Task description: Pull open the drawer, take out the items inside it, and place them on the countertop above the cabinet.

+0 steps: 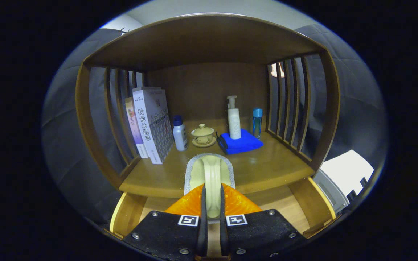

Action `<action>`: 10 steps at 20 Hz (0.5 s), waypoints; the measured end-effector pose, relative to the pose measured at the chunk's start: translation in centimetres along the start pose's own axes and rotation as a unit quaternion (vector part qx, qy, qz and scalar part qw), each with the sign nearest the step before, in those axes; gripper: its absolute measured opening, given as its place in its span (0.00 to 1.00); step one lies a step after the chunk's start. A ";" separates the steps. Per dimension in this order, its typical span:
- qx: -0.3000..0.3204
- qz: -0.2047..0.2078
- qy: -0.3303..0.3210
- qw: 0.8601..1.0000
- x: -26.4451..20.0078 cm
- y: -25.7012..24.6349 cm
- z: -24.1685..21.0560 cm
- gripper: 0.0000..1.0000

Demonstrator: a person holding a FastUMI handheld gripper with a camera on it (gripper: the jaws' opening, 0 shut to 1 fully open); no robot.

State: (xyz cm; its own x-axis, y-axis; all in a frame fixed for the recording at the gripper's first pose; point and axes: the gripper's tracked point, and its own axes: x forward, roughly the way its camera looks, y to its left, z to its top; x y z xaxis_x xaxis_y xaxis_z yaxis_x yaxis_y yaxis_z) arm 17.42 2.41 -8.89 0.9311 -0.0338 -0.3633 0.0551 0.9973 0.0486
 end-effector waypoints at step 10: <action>-0.007 -0.006 -0.021 1.000 4.0 -0.4 1.6 0.14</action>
State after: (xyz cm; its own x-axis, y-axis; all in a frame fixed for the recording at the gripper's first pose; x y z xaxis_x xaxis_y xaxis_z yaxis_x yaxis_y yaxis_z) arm 21.66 1.74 -8.87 0.9448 -0.0476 -0.3241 0.0608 0.9977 0.0307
